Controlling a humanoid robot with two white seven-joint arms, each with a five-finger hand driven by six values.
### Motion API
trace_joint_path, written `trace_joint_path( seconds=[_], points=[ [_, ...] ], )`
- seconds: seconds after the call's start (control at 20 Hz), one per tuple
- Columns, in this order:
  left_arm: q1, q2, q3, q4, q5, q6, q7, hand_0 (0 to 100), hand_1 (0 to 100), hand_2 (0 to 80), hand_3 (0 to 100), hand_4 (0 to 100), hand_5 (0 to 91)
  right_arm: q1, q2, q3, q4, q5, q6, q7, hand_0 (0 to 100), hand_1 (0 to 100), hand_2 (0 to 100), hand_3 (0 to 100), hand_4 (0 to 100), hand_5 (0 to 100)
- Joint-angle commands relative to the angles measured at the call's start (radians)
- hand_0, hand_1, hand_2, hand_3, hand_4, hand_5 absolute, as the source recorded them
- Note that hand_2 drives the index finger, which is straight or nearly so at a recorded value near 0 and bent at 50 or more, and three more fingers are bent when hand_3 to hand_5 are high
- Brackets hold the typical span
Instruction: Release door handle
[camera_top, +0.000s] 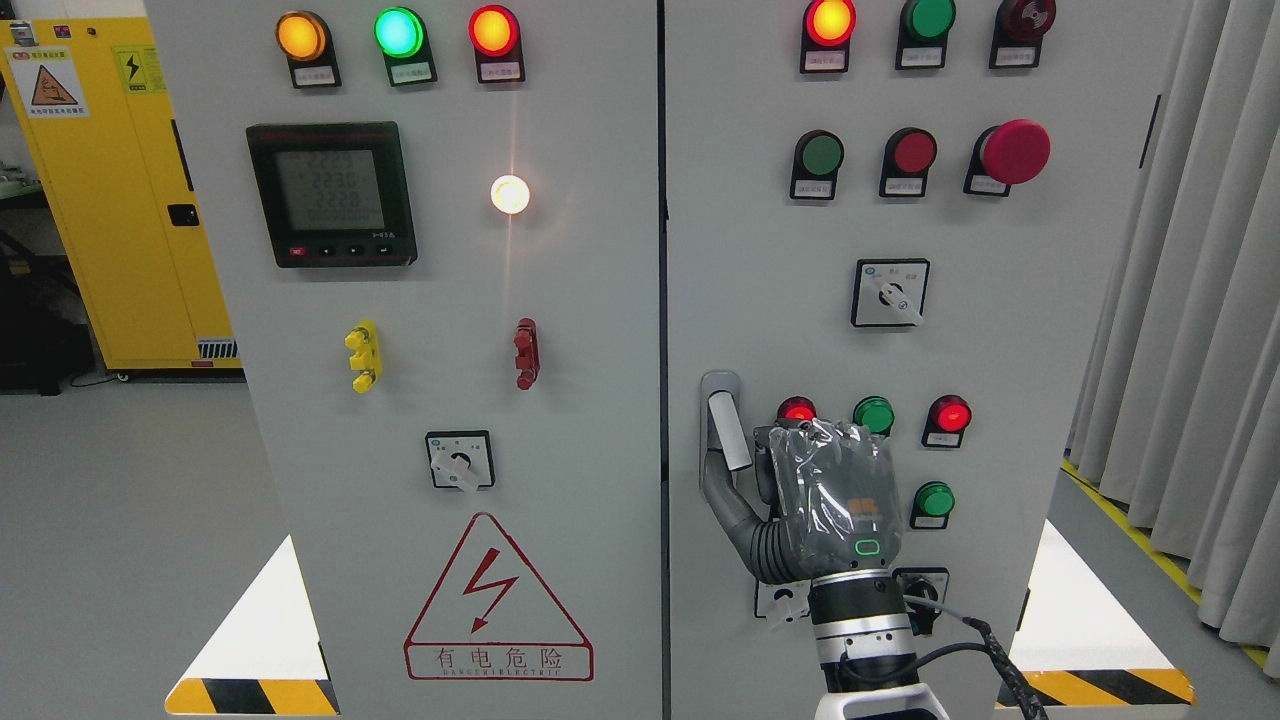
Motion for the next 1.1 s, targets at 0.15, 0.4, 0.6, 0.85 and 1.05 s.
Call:
trace_joint_path(
  seconds=[0.15, 0.4, 0.6, 0.85, 1.05],
  points=[
    [0.000, 0.000, 0.000, -0.012, 0.000, -0.001, 0.000, 12, 56, 0.0, 0, 0, 0.0, 0.002, 0.001, -0.003, -0.002, 0.000, 0.001, -0.002, 61, 47, 100, 100, 100, 100],
    [0.000, 0.000, 0.000, -0.012, 0.000, -0.001, 0.000, 12, 56, 0.0, 0, 0, 0.0, 0.005, -0.001, -0.003, -0.007, 0.000, 0.001, -0.004, 64, 48, 100, 100, 100, 100],
    [0.000, 0.000, 0.000, -0.012, 0.000, -0.001, 0.000, 12, 56, 0.0, 0, 0, 0.0, 0.013, -0.001, -0.005, -0.007, 0.000, 0.001, -0.005, 66, 47, 100, 100, 100, 100],
    [0.000, 0.000, 0.000, -0.012, 0.000, -0.001, 0.000, 12, 56, 0.0, 0, 0, 0.0, 0.013, -0.001, -0.006, -0.008, -0.005, 0.005, -0.005, 65, 47, 100, 100, 100, 100],
    [0.000, 0.000, 0.000, -0.012, 0.000, -0.001, 0.000, 12, 56, 0.0, 0, 0, 0.0, 0.013, -0.001, -0.008, -0.008, -0.006, 0.005, -0.005, 66, 46, 100, 100, 100, 100]
  ],
)
